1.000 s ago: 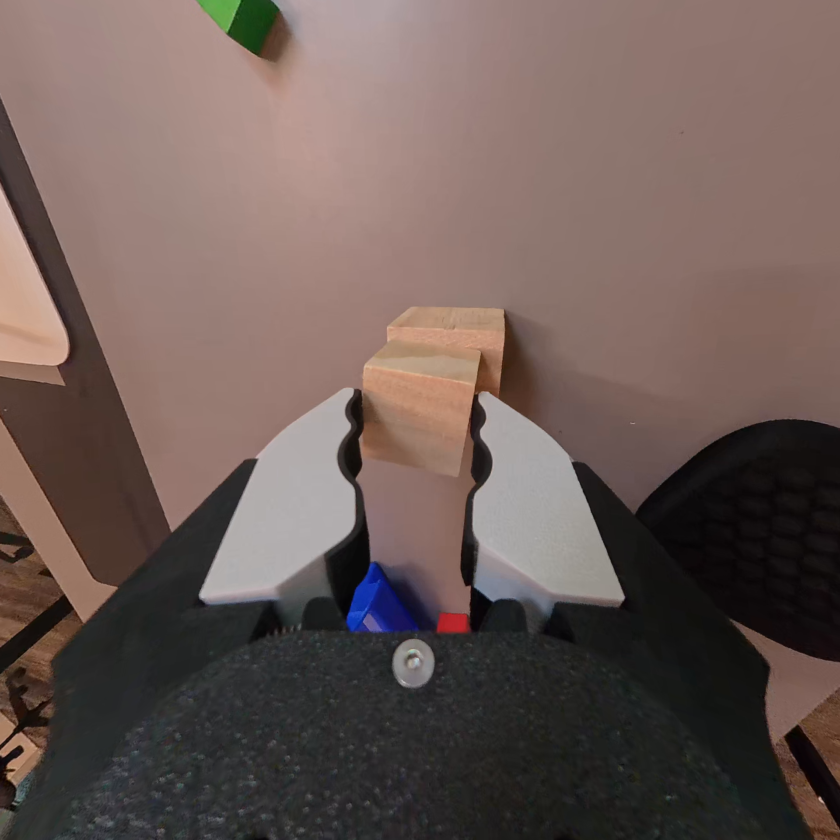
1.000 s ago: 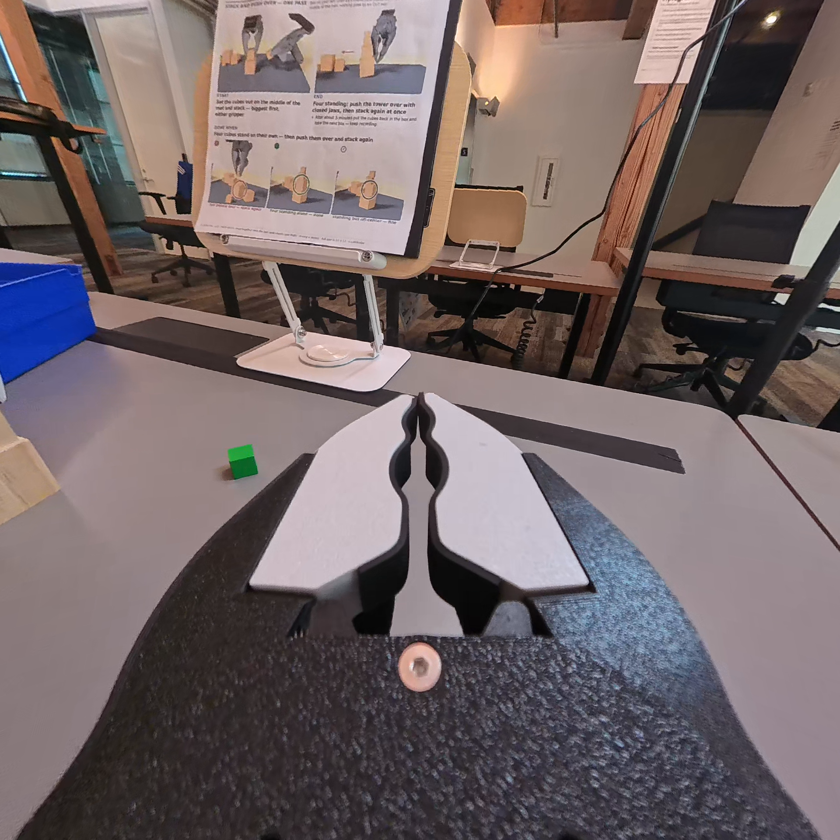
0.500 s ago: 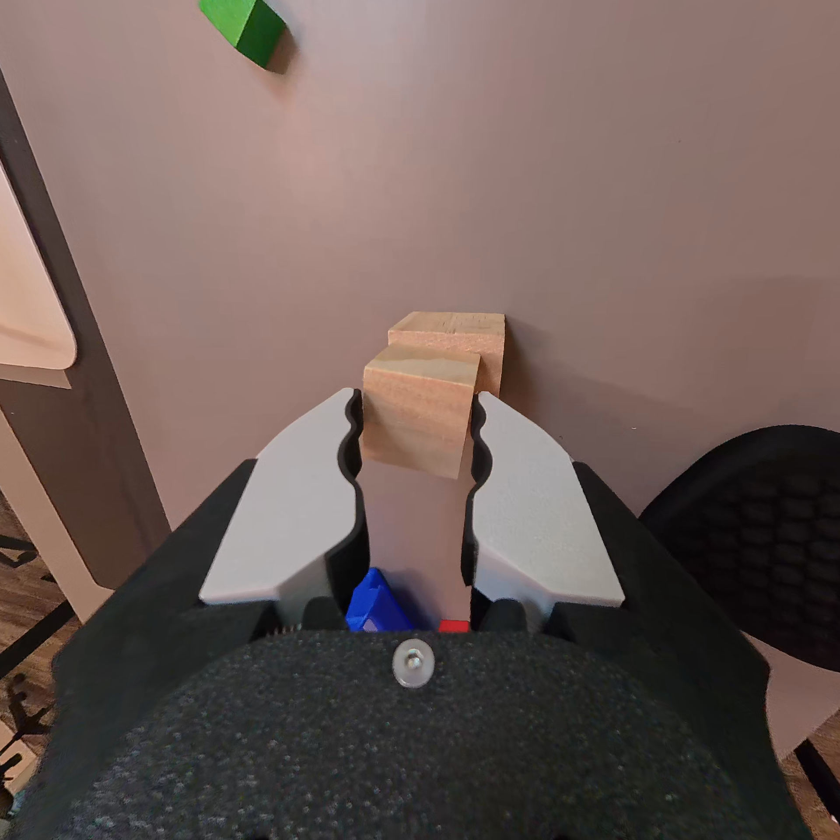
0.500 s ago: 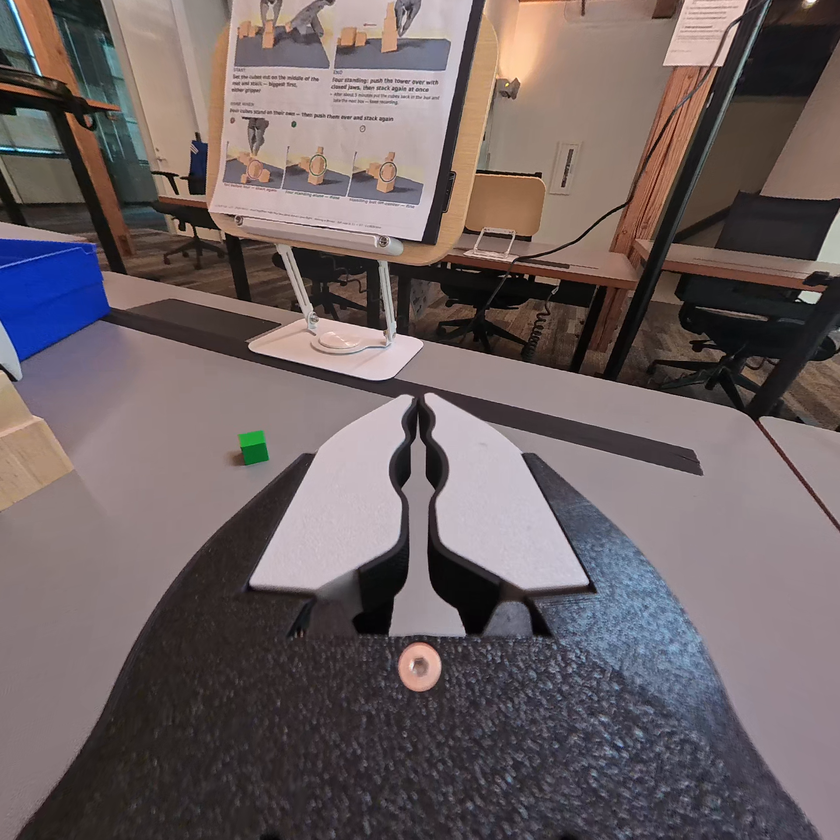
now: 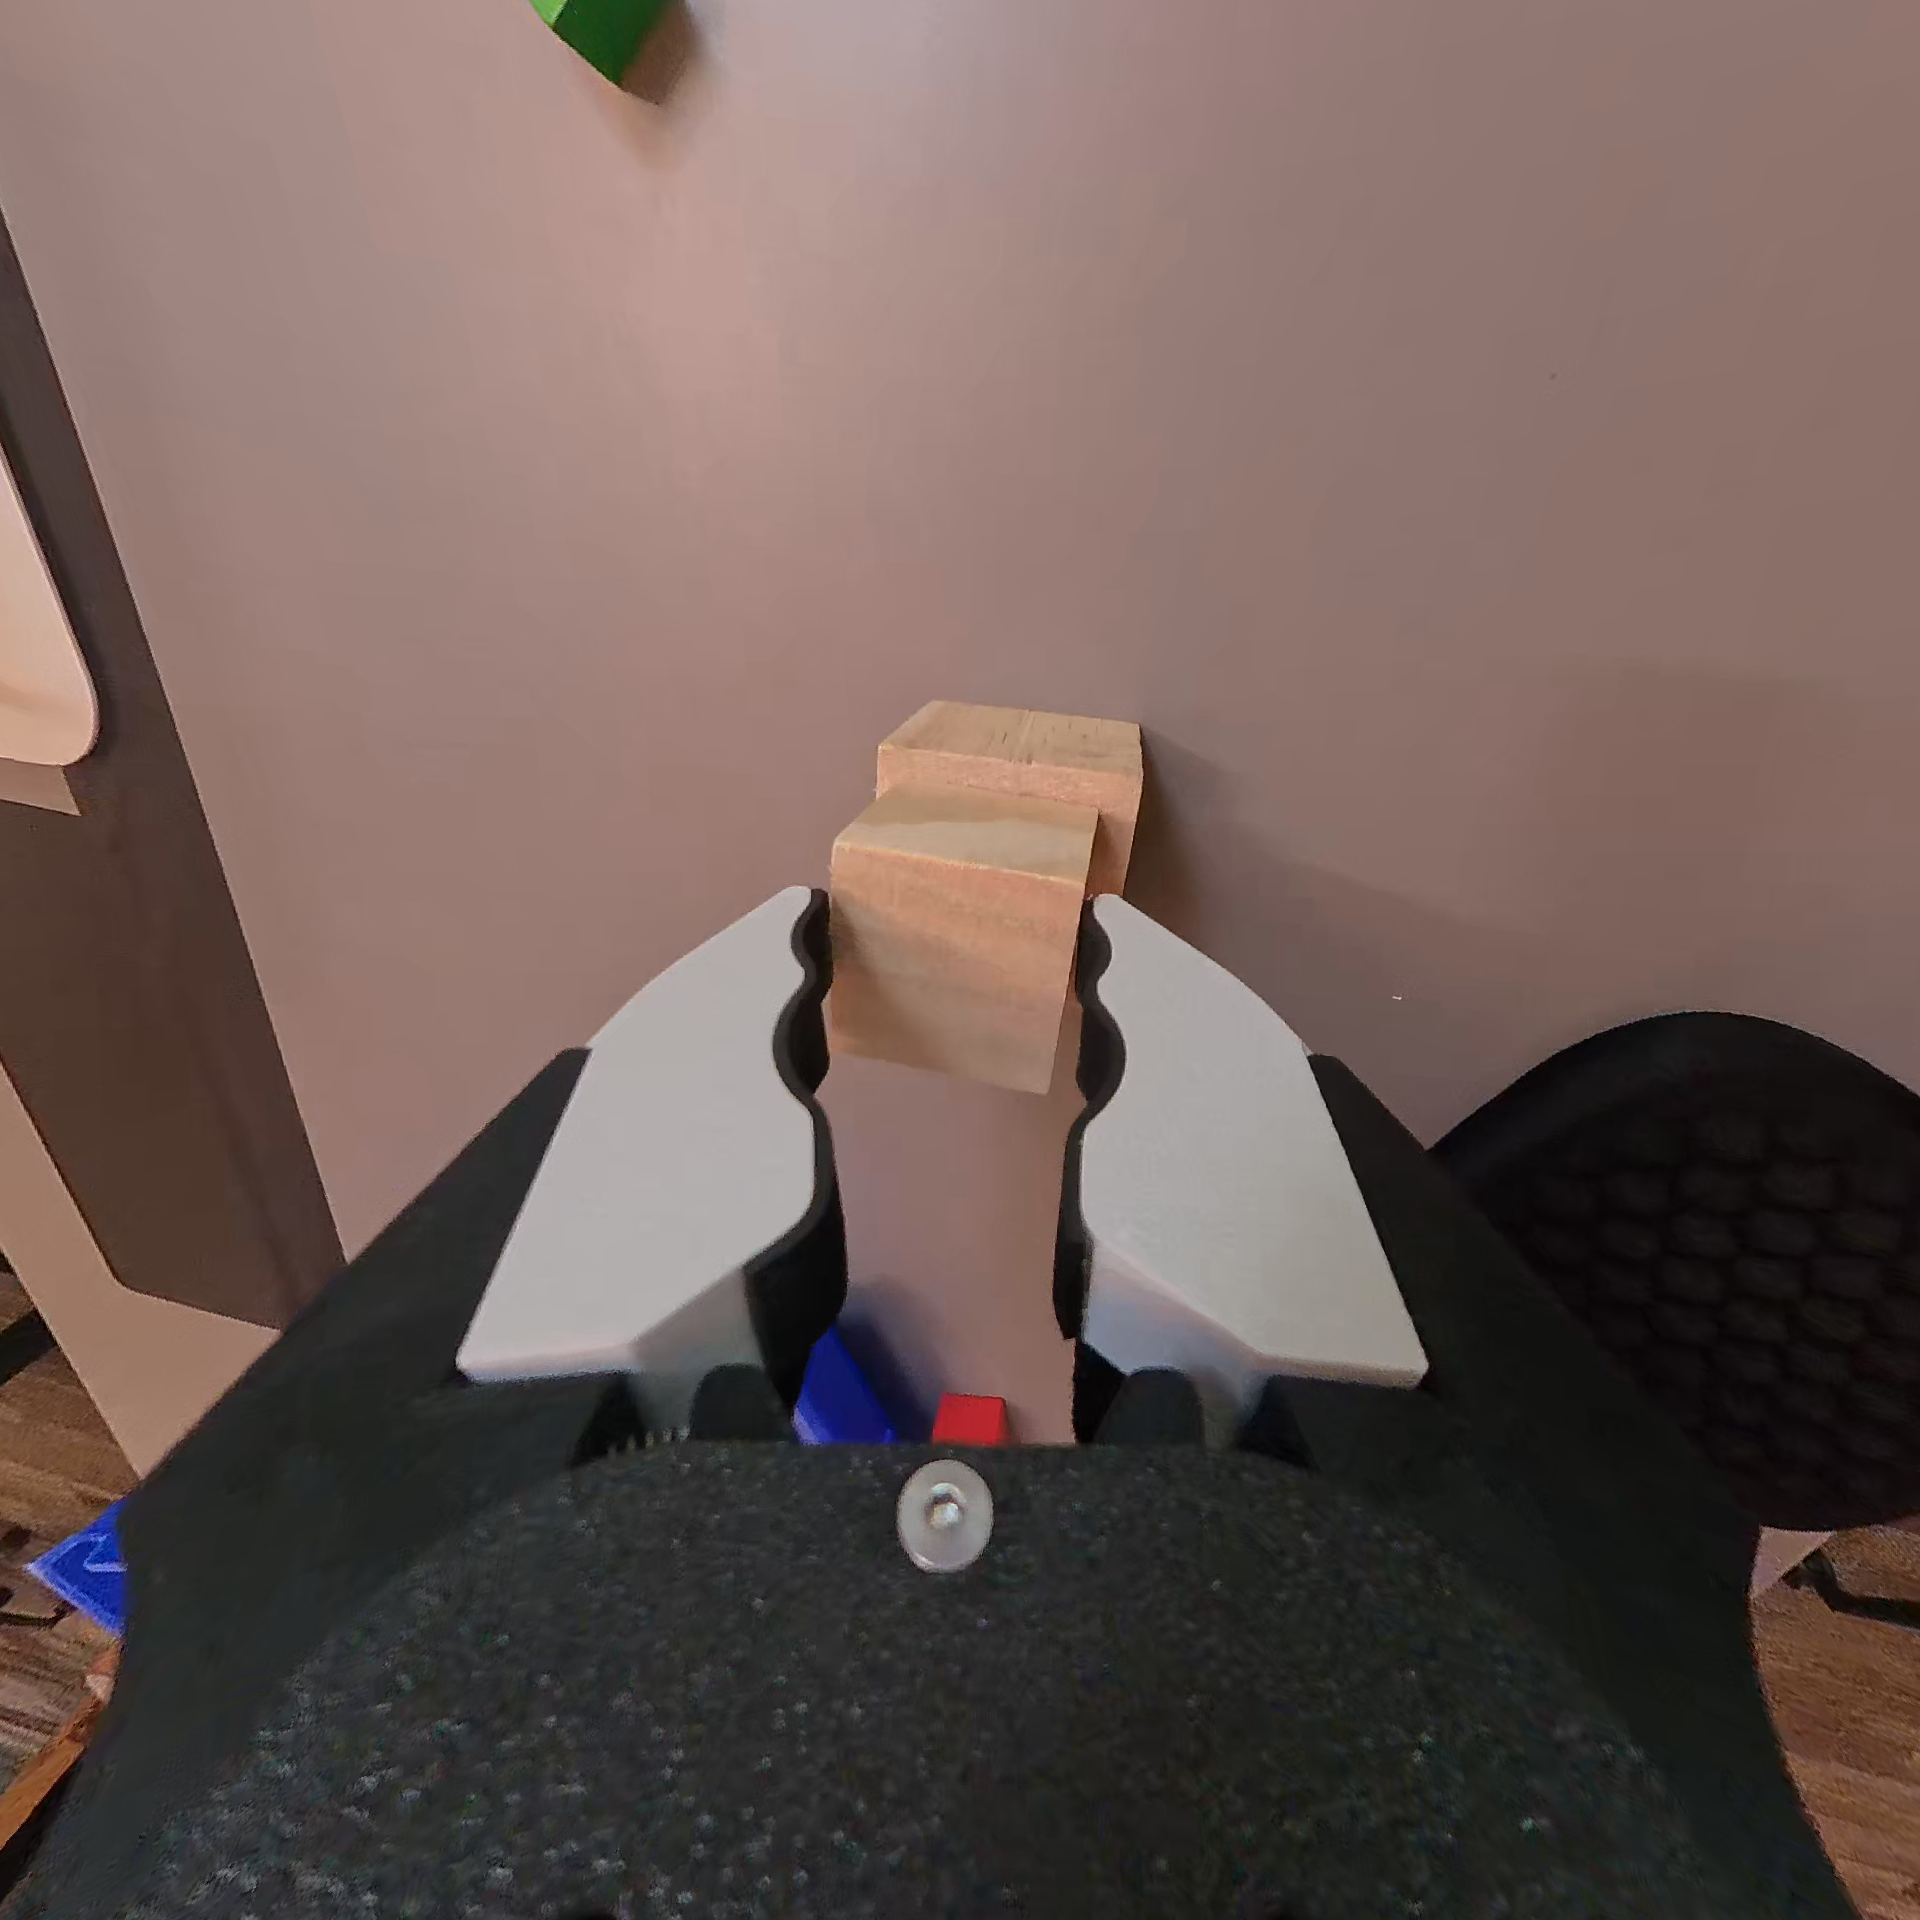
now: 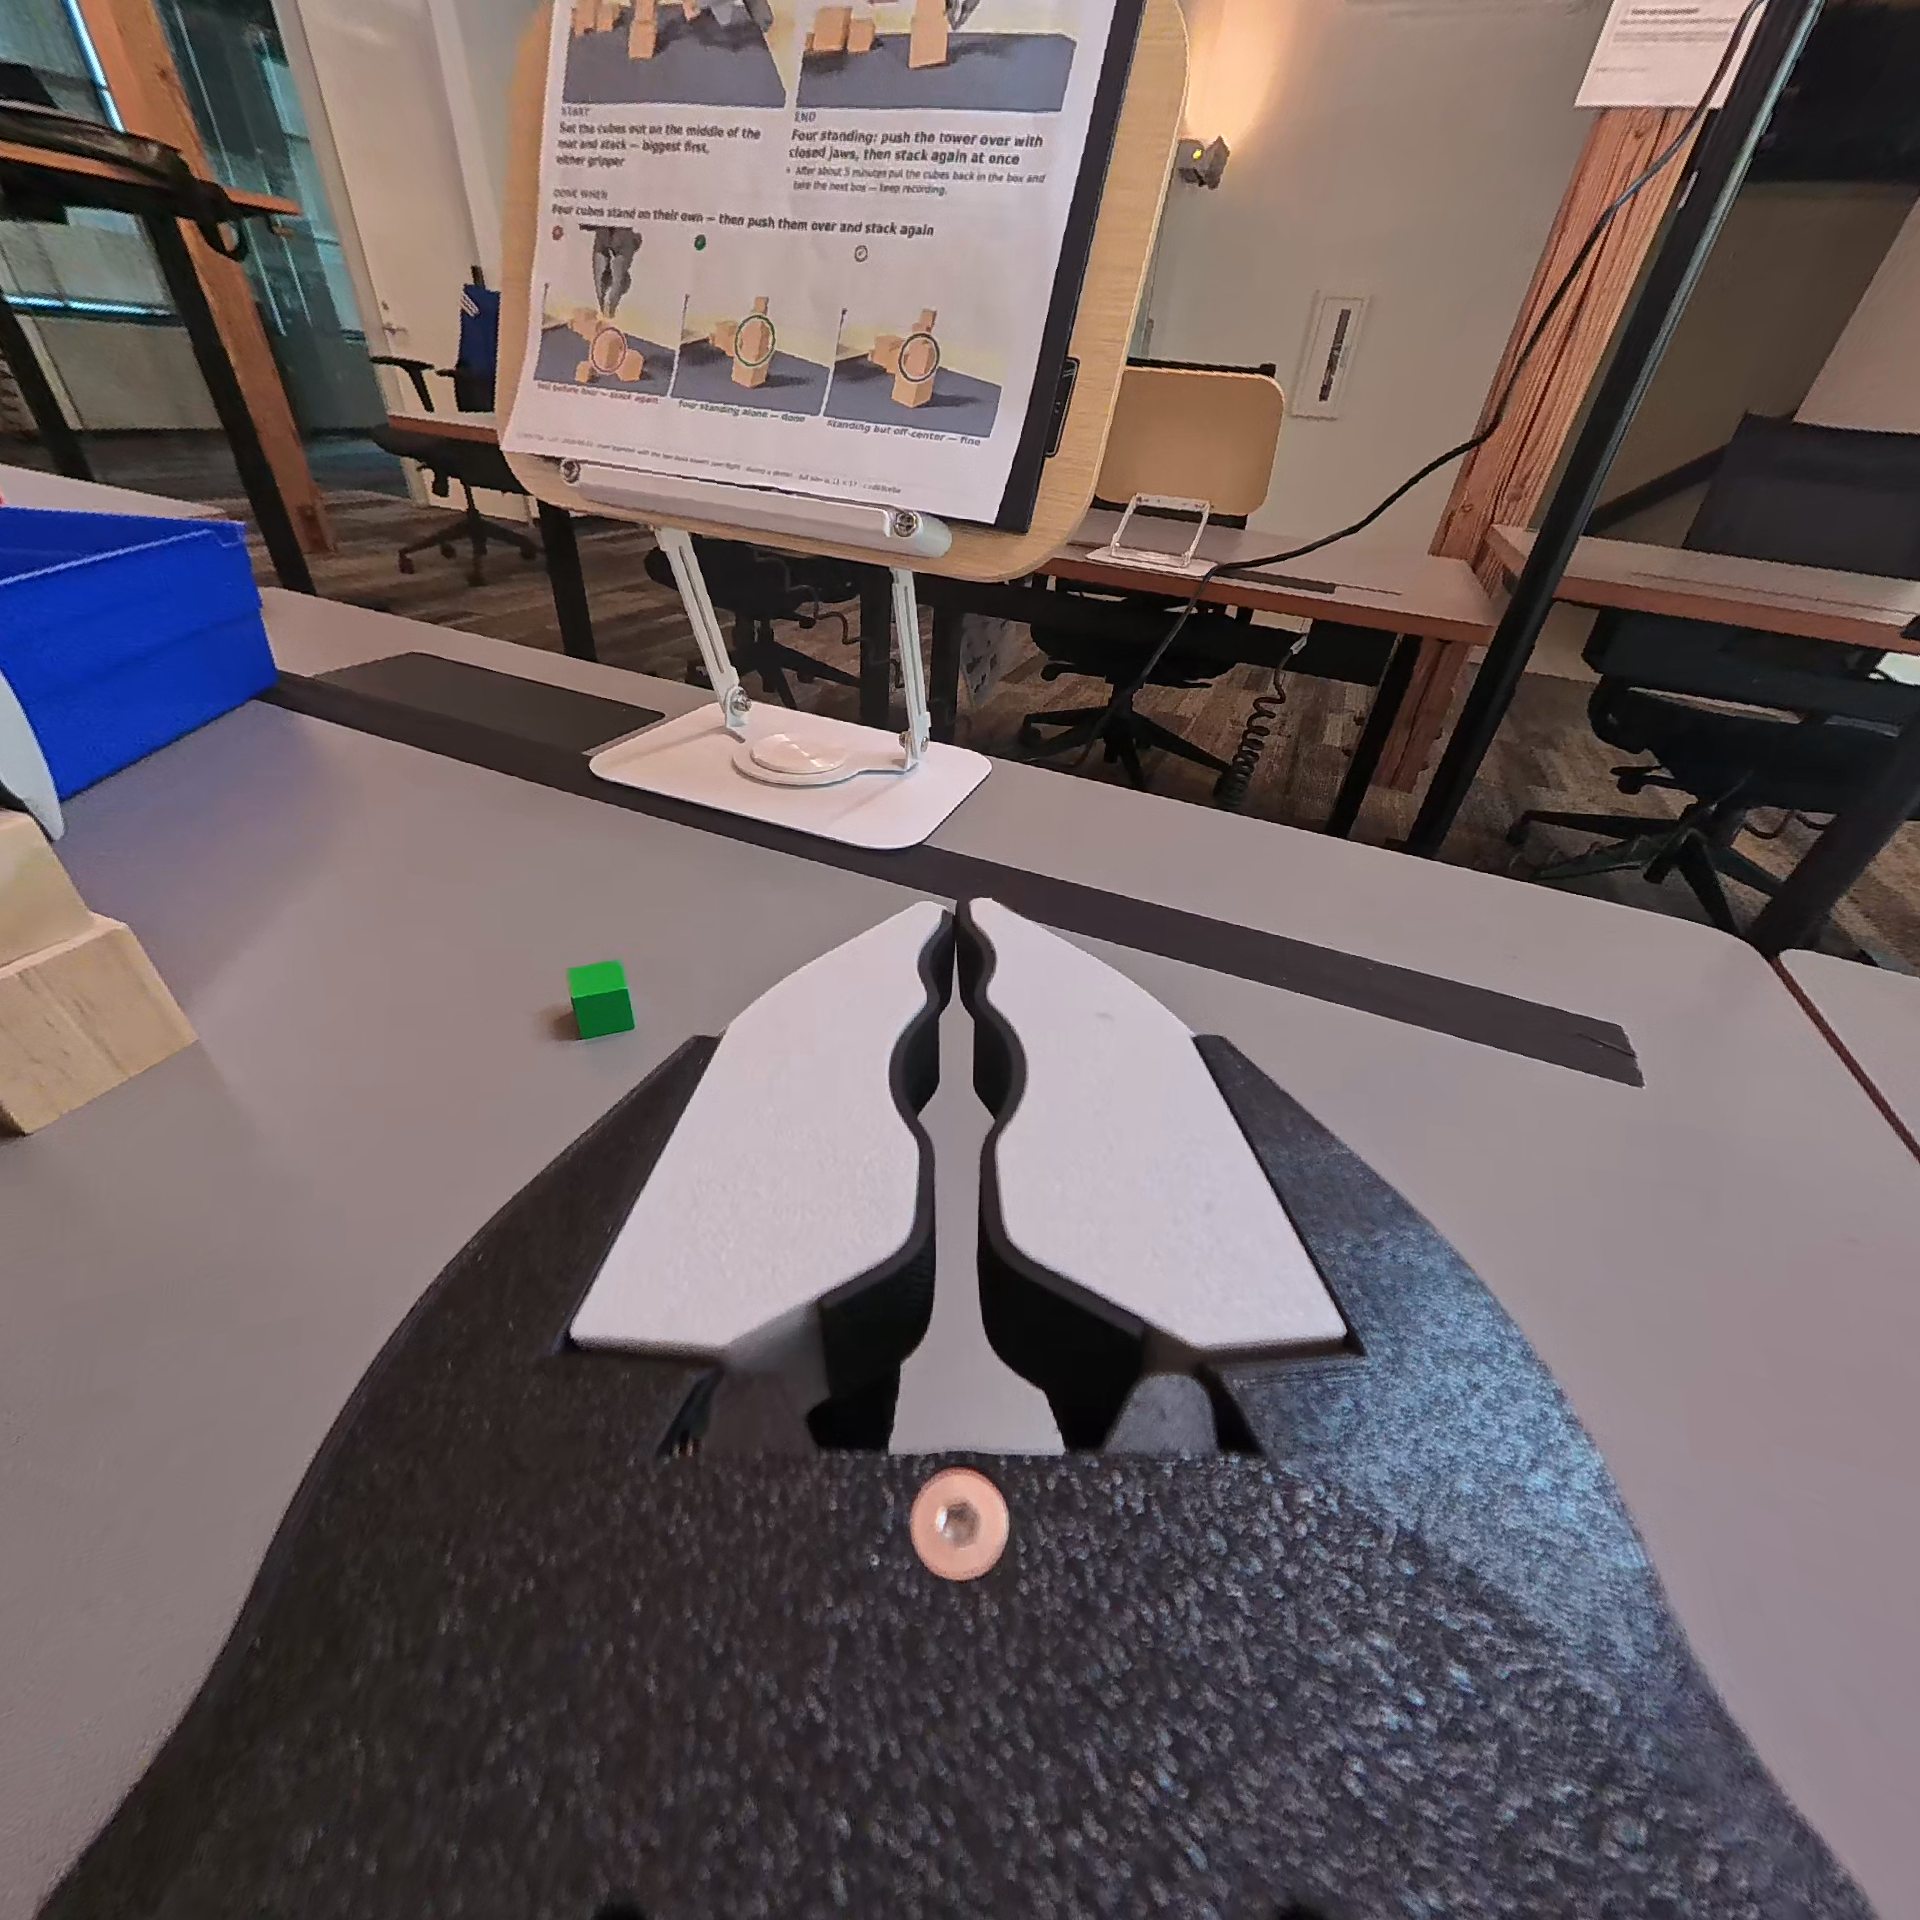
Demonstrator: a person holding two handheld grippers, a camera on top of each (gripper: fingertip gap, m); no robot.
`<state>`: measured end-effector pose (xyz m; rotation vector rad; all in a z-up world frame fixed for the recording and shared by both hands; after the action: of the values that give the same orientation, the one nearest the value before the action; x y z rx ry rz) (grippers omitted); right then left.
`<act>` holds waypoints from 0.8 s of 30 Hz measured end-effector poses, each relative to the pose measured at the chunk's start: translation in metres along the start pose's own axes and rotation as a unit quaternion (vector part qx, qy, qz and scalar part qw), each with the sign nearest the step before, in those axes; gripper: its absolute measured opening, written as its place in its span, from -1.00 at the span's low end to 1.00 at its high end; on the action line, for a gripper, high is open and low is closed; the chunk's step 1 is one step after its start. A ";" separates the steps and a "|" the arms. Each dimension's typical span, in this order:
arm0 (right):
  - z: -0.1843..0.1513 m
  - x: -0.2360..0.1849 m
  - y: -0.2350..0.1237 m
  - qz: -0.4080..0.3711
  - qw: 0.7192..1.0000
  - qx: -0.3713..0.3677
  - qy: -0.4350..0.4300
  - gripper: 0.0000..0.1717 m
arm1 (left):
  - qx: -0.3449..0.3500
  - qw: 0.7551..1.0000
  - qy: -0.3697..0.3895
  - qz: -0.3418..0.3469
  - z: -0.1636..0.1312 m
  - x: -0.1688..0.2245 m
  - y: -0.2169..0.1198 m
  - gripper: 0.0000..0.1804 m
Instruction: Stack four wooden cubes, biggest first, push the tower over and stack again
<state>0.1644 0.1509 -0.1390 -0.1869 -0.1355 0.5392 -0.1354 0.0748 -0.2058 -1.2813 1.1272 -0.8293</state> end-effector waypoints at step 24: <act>-0.003 -0.004 0.003 0.011 1.000 -0.010 -0.002 -1.00 | 0.000 1.000 0.012 0.012 0.001 0.003 0.000 -0.50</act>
<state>0.1598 0.1505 -0.1428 -0.2073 -0.1435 0.5595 -0.1336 0.0726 -0.2062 -1.2592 1.1591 -0.8284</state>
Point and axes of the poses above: each gripper's, where its closed fingertips meet, y out along the fingers, z out of its top, x = y × z across the jaws, the point moved 1 cm from there along -y, back along the fingers, and after that the axes turned 10 degrees about -x, right-handed, at the moved point
